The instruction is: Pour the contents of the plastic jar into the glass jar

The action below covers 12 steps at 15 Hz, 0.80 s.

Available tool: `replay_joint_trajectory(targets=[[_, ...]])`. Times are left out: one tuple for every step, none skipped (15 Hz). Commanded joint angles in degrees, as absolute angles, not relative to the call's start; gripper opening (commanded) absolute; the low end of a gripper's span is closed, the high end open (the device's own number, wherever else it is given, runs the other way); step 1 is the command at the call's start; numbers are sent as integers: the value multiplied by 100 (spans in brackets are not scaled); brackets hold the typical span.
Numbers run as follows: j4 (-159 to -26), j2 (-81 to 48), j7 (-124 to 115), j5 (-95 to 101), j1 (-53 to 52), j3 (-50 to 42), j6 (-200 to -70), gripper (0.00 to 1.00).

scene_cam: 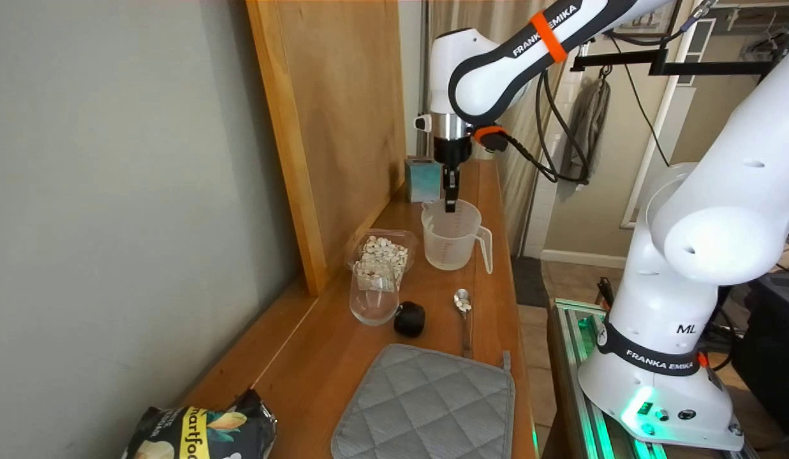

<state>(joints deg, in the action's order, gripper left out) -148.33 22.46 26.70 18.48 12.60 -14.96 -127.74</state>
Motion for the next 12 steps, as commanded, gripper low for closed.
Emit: replay_joint_trajectory(targets=[[-14780, 2413, 3152, 1793, 1121, -1590, -12742, 1], [-14744, 2433, 3281, 1795, 1090, -1586, -12676, 1], [-14683, 2430, 3386, 1852, 1073, -1554, -12578, 1], [-14613, 2415, 3571, 1826, 1013, -1548, -12476, 1], [-14551, 2393, 3682, 1866, 986, -1505, -12371, 1], [-14480, 2375, 3828, 1858, 933, -1479, -12265, 1], [-14378, 2330, 3939, 1890, 880, -1420, -12107, 1], [-14289, 2286, 4051, 1916, 824, -1365, -11963, 1], [-14172, 2217, 4108, 1967, 774, -1288, -11816, 1], [-14083, 2157, 4184, 2001, 723, -1226, -11695, 1], [-13961, 2076, 4269, 2027, 652, -1153, -11579, 1], [-13868, 2000, 4339, 2050, 597, -1092, -11493, 1]])
